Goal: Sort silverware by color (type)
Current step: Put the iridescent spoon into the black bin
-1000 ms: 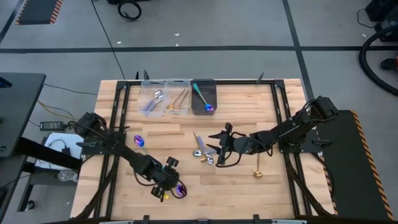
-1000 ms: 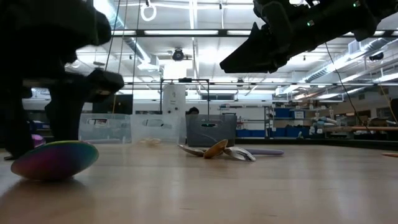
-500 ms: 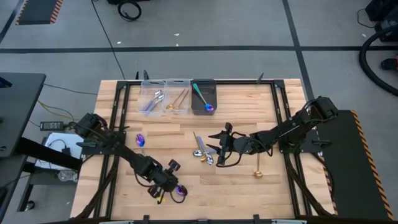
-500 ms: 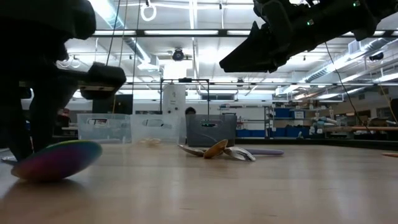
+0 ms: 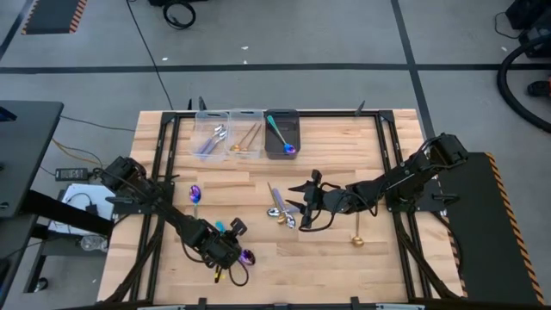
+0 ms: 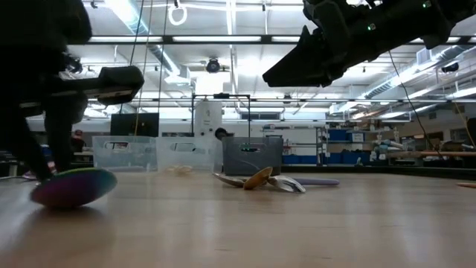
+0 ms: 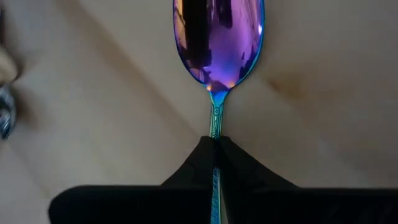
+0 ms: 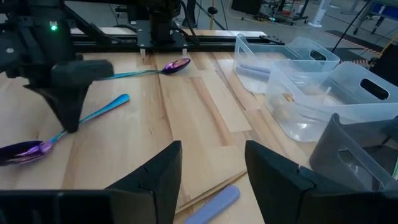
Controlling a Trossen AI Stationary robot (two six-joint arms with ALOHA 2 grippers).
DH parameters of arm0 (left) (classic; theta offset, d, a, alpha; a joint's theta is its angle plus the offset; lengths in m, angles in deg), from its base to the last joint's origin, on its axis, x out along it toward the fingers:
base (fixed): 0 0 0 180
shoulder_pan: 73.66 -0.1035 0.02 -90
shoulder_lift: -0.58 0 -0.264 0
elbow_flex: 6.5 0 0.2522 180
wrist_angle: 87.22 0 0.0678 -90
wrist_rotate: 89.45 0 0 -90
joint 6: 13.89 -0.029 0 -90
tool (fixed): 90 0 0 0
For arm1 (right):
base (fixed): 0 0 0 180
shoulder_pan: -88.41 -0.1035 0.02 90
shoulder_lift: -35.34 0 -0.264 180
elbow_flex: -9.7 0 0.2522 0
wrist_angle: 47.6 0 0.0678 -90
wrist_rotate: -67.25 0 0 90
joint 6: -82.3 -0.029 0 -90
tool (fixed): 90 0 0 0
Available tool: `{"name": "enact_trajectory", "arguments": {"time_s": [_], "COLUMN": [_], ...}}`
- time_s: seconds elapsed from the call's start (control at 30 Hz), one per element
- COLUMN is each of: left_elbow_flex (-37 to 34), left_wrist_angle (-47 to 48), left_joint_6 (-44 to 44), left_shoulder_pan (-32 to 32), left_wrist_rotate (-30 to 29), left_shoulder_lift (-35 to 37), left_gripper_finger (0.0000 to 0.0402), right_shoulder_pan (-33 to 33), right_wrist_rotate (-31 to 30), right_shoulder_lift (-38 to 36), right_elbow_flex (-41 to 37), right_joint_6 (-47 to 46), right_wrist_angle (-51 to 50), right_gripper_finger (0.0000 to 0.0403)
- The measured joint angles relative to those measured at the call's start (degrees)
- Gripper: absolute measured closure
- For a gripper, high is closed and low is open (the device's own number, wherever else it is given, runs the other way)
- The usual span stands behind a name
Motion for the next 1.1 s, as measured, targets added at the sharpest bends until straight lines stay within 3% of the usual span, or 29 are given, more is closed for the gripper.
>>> {"name": "enact_trajectory", "arguments": {"time_s": [0.43, 1.1], "left_elbow_flex": [0.1, -0.2], "left_wrist_angle": [1.1, 0.8], "left_joint_6": [0.0, 2.9], "left_shoulder_pan": [-0.3, -1.0], "left_wrist_rotate": [-3.5, -3.1], "left_shoulder_lift": [1.6, 1.3], "left_gripper_finger": [0.0398, 0.0389], "right_shoulder_pan": [0.0, 0.0], "right_wrist_rotate": [0.0, 0.9], "right_shoulder_lift": [0.0, 0.0], "right_elbow_flex": [0.0, 0.0], "right_joint_6": [0.0, -0.1], "right_wrist_angle": [-0.1, 0.8], "right_gripper_finger": [0.0218, 0.0218]}}
